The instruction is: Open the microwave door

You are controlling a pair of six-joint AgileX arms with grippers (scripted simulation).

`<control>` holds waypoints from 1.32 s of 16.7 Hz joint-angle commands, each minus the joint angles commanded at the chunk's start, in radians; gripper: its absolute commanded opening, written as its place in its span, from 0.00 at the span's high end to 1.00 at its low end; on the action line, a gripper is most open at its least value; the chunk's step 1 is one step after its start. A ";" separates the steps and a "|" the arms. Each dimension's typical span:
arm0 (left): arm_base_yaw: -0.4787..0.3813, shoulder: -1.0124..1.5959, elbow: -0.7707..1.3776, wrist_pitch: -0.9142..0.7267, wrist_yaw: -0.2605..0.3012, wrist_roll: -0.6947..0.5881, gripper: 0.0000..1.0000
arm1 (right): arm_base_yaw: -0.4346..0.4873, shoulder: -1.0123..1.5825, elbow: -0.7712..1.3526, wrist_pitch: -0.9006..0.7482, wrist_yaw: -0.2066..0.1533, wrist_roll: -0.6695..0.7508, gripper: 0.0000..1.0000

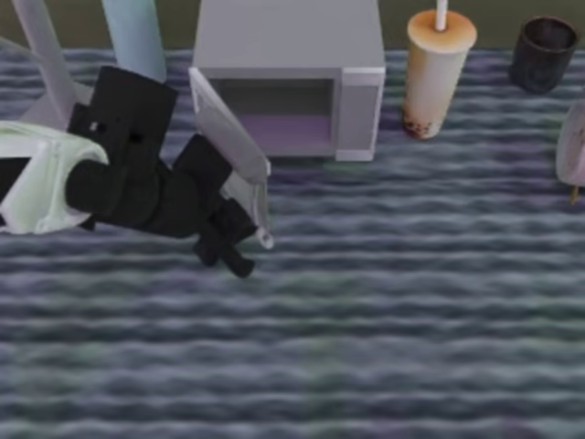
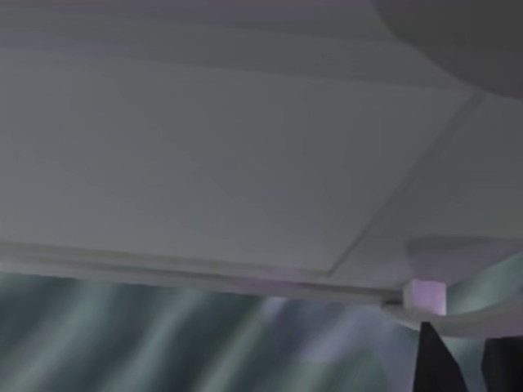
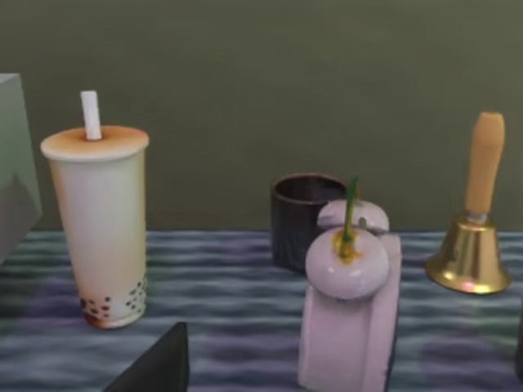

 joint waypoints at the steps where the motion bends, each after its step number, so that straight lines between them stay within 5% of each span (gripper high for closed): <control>1: 0.000 0.000 0.000 0.000 0.000 0.000 1.00 | 0.000 0.000 0.000 0.000 0.000 0.000 0.00; 22: 0.028 -0.003 0.001 -0.029 0.042 0.064 1.00 | 0.000 0.000 0.000 0.000 0.000 0.000 0.00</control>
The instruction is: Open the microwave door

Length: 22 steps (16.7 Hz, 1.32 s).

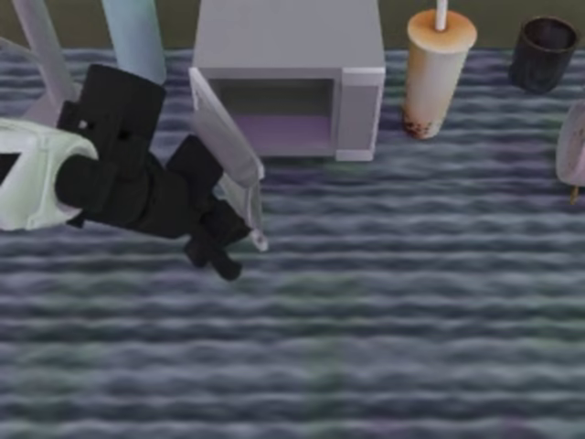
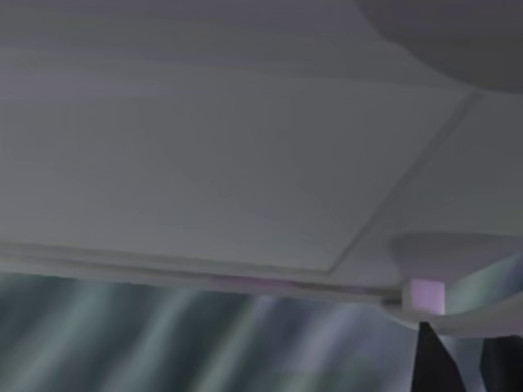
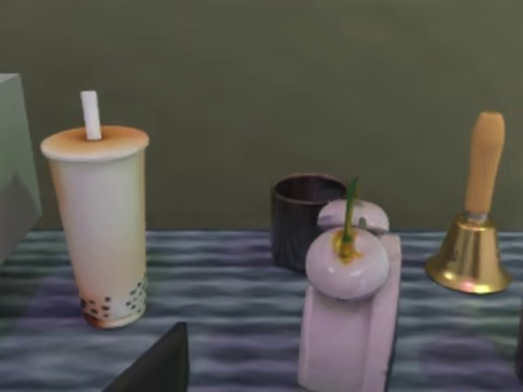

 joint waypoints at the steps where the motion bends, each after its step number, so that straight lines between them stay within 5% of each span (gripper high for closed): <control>1: 0.000 0.000 0.000 0.000 0.000 0.000 1.00 | 0.000 0.000 0.000 0.000 0.000 0.000 0.00; 22: 0.027 -0.001 0.005 -0.031 0.039 0.064 1.00 | 0.000 0.000 0.000 0.000 0.000 0.000 0.00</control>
